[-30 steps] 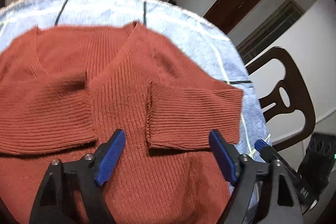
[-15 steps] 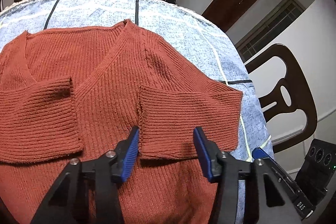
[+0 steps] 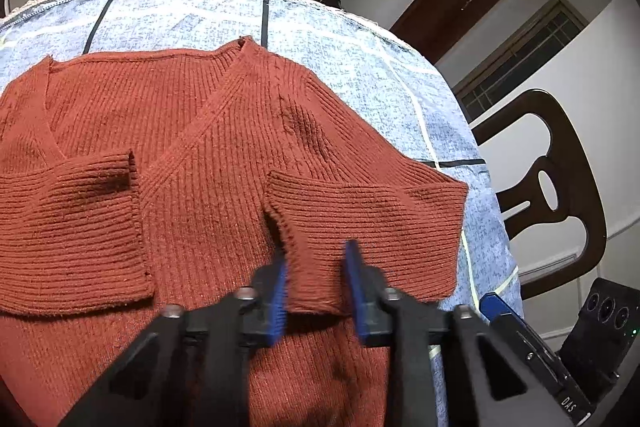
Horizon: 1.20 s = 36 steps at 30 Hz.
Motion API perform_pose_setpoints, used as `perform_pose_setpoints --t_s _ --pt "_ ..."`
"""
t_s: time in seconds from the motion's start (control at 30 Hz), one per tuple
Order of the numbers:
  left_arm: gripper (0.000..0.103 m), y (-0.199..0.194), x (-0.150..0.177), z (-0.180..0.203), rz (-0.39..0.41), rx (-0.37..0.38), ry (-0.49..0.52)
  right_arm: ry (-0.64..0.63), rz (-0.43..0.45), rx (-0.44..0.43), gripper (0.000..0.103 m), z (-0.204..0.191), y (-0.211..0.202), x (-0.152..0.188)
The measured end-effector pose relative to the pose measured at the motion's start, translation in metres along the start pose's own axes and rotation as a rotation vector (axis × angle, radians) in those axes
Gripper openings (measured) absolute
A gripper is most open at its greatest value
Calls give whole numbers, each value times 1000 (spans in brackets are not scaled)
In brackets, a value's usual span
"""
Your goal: Fold small clothes
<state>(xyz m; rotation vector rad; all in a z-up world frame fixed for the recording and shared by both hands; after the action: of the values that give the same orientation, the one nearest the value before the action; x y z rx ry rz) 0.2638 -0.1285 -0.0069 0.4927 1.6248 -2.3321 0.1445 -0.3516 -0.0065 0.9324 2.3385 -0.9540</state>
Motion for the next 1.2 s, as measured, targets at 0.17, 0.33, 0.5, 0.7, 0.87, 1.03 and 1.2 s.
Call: perform_pose_setpoints --t_s 0.17,0.33,0.5,0.7,0.87,1.03,1.2 --pt "7 -12 -2 0 52 -7 -7 4 0 2 41 0 0 1" --pt "7 -28 -8 0 106 22 -15 -1 -2 13 41 -3 3 2" --pt "7 -51 -15 -4 188 16 -5 -10 -2 23 41 -8 5 3" --pt "7 -73 -24 -26 256 1 -29 -31 -9 39 41 -17 8 2" --pt "7 -78 -21 -52 271 -17 -65 -54 -21 52 41 -26 15 3" --pt "7 -73 -12 -73 266 -59 -69 -79 -32 72 41 -35 23 4" --pt "7 -71 -11 -86 278 -82 -83 -112 -37 120 41 -39 28 5"
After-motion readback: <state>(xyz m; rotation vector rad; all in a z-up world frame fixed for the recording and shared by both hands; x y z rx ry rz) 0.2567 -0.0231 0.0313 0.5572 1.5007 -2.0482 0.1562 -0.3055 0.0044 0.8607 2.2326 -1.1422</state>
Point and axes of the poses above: each gripper's, at about its wrist camera, not at the fingertips, and y roughly the way its jaws point, z to its right, x to its underside, the point moved 4 cm from there along y, roughly the way its jaws point, and after that the axes turned 8 degrees about -x, right-handed, at the moved point
